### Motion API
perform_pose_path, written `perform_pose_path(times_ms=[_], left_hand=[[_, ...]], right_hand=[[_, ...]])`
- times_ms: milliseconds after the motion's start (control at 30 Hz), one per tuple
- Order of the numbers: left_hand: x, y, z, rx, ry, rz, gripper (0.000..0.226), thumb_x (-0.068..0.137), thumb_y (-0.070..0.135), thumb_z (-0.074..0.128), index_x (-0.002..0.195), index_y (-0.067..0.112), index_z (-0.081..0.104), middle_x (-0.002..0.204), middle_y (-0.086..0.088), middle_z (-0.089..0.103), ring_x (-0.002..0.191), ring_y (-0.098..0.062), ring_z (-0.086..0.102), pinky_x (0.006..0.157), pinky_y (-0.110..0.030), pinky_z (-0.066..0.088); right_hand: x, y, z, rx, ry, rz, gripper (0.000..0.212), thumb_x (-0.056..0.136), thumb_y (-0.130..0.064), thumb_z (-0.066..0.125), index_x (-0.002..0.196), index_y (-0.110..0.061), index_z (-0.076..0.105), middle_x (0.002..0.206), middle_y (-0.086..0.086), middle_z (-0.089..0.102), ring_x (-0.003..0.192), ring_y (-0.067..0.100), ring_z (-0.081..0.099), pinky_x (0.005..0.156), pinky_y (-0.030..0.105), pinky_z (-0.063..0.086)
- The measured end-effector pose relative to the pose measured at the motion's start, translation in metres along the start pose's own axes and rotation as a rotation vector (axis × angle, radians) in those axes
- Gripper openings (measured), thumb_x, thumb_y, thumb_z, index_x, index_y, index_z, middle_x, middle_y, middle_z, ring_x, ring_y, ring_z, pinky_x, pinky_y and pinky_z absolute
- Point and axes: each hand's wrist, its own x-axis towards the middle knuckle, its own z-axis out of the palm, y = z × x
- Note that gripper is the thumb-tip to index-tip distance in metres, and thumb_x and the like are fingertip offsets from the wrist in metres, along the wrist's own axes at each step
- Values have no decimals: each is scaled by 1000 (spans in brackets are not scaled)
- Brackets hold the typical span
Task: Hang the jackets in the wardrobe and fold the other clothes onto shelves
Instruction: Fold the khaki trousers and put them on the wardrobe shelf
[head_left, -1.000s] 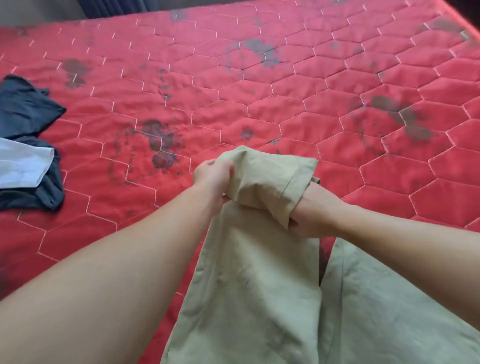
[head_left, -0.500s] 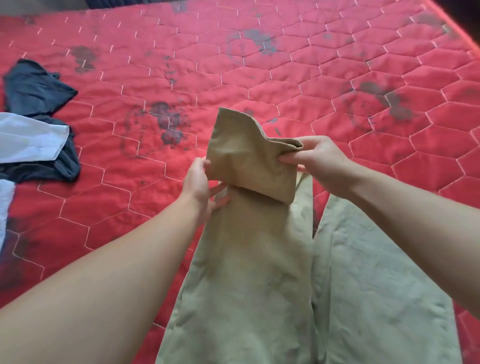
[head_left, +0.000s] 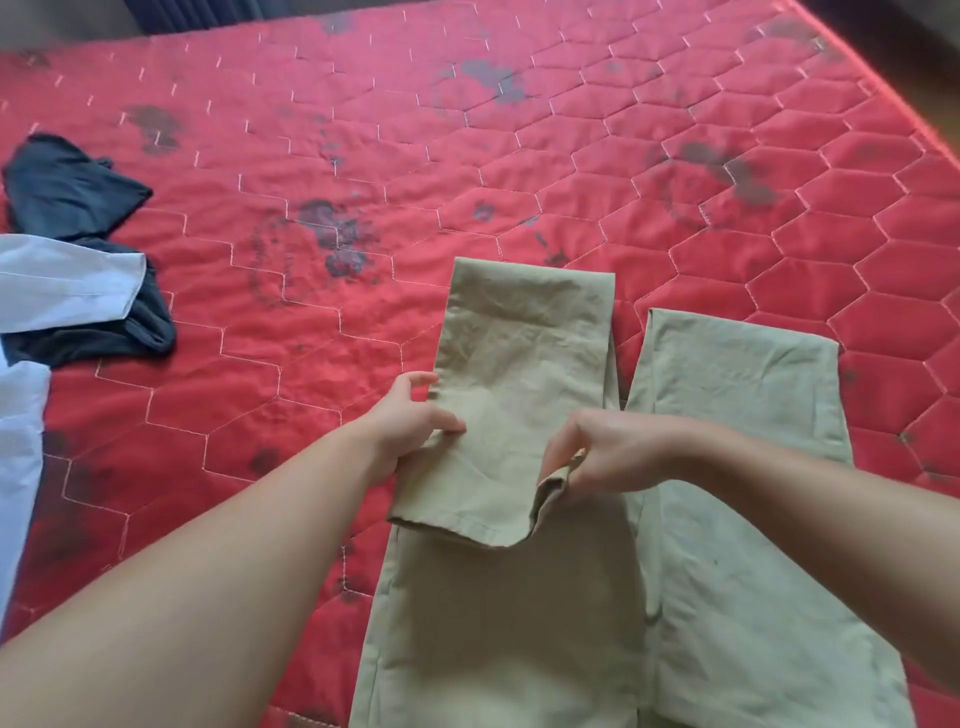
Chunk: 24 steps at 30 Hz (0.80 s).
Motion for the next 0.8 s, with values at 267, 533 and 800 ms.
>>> perform_pose_path(times_ms=[267, 533, 800], left_hand=[[-8, -15, -14, 284, -325, -183, 43, 77, -5, 67, 106, 26, 64, 86, -6, 64, 70, -18, 57, 63, -30, 51], [32, 12, -5, 78, 106, 159, 54, 84, 22, 72, 130, 23, 45, 112, -5, 61, 96, -20, 65, 76, -38, 56], [89, 61, 11, -182, 155, 60, 88, 60, 71, 71, 129, 17, 59, 121, -5, 67, 106, -25, 66, 95, -44, 51]], right_hand=[[-18, -8, 10, 111, -271, 62, 18, 81, -28, 76, 98, -32, 75, 95, -15, 73, 93, 0, 65, 87, 22, 50], [14, 57, -37, 735, 813, 345, 9, 90, -20, 63, 85, -13, 66, 83, 8, 65, 65, 15, 61, 64, 29, 52], [71, 71, -101, 1132, 739, 386, 60, 84, -65, 56, 118, -16, 58, 105, 3, 67, 83, 18, 68, 56, 26, 54]])
